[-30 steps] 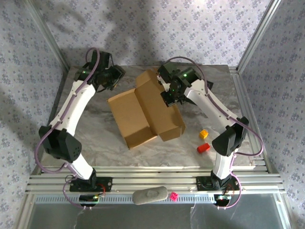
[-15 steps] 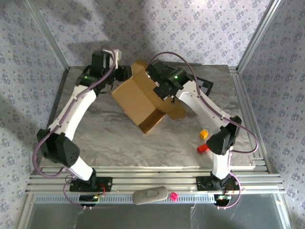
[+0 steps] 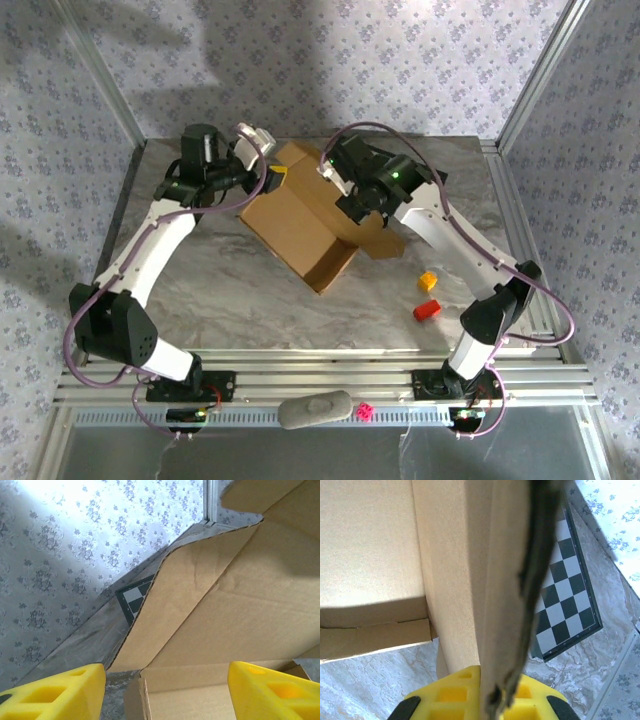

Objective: Fold the paper box

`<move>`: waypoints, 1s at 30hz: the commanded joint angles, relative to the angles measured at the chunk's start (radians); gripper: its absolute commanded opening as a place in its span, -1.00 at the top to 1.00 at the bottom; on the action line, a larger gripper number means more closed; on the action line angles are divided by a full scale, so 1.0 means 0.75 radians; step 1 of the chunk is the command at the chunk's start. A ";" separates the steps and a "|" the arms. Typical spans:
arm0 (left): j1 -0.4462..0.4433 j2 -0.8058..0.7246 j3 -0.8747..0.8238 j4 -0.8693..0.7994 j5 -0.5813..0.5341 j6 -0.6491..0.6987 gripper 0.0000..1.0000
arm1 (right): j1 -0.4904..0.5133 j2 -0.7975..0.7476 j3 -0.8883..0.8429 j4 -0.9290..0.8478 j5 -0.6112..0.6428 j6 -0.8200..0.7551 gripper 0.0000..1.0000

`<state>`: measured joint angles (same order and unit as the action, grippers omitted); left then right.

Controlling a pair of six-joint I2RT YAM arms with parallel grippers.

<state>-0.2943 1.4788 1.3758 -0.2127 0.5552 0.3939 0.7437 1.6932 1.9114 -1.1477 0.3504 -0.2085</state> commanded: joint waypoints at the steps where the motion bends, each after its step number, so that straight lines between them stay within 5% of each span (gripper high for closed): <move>1: -0.015 0.029 0.084 -0.024 0.160 0.119 -0.29 | 0.010 -0.002 0.008 -0.016 -0.009 -0.034 1.00; 12: -0.060 0.085 0.088 0.046 -0.124 0.153 -0.32 | 0.024 0.024 0.036 -0.008 -0.023 -0.044 1.00; 21: -0.085 0.126 0.131 0.015 -0.104 0.129 -0.26 | 0.026 0.045 0.060 -0.003 -0.036 -0.041 1.00; 23: -0.098 0.138 0.157 -0.020 -0.123 0.112 -0.10 | 0.025 0.051 0.071 -0.004 -0.030 -0.034 1.00; 28: -0.140 0.162 0.200 -0.089 -0.269 0.027 0.88 | 0.031 0.100 0.148 -0.022 -0.023 0.022 1.00; 30: -0.152 0.155 0.175 -0.052 -0.405 -0.058 1.00 | 0.036 0.128 0.195 -0.039 -0.006 0.062 1.00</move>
<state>-0.3958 1.5932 1.4887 -0.2623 0.3672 0.4335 0.7551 1.7622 1.9991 -1.1667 0.3443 -0.1982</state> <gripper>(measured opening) 0.044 0.061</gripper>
